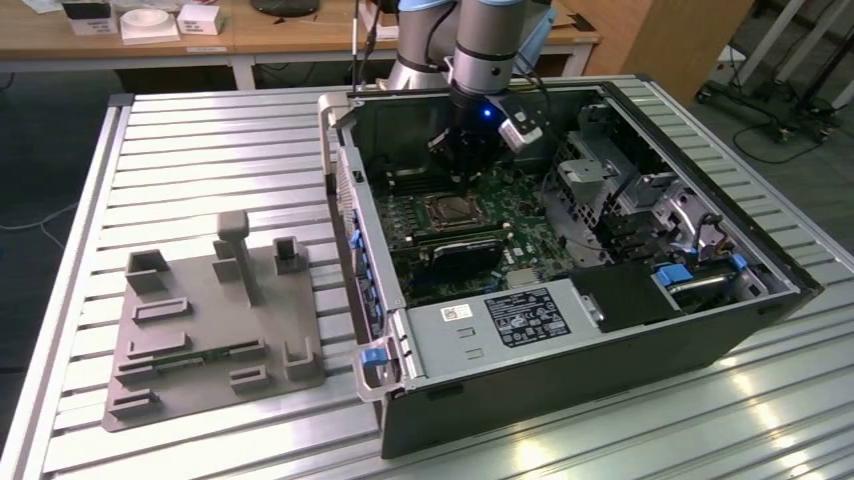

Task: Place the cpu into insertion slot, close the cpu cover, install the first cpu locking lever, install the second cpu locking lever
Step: 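Install the first cpu locking lever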

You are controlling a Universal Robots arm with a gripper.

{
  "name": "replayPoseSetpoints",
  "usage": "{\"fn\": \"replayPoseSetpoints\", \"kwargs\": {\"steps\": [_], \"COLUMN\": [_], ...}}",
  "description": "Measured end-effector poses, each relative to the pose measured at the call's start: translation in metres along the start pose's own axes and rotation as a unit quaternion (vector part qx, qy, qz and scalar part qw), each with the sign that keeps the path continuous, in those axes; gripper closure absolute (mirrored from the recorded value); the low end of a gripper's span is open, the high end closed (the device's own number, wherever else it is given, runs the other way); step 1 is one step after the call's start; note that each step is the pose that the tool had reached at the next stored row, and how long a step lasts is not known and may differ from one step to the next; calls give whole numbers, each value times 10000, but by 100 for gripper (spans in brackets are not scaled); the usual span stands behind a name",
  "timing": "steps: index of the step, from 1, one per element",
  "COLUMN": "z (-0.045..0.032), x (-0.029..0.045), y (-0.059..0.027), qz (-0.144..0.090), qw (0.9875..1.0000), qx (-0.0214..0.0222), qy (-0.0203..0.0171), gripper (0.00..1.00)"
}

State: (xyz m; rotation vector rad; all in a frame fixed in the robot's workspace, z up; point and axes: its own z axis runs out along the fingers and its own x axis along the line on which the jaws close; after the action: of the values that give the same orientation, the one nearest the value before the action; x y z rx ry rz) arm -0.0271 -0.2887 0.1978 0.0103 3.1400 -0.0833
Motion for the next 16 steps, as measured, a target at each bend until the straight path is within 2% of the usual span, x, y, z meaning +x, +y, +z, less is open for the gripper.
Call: {"fn": "replayPoseSetpoints", "kwargs": {"steps": [7,16], "z": [-52,-72], "x": [0,0], "y": [-2,-4], "qz": [0,0], "qw": [9999,9999], "qx": [-122,-129], "qy": [1,1], "gripper": [90,90]}}
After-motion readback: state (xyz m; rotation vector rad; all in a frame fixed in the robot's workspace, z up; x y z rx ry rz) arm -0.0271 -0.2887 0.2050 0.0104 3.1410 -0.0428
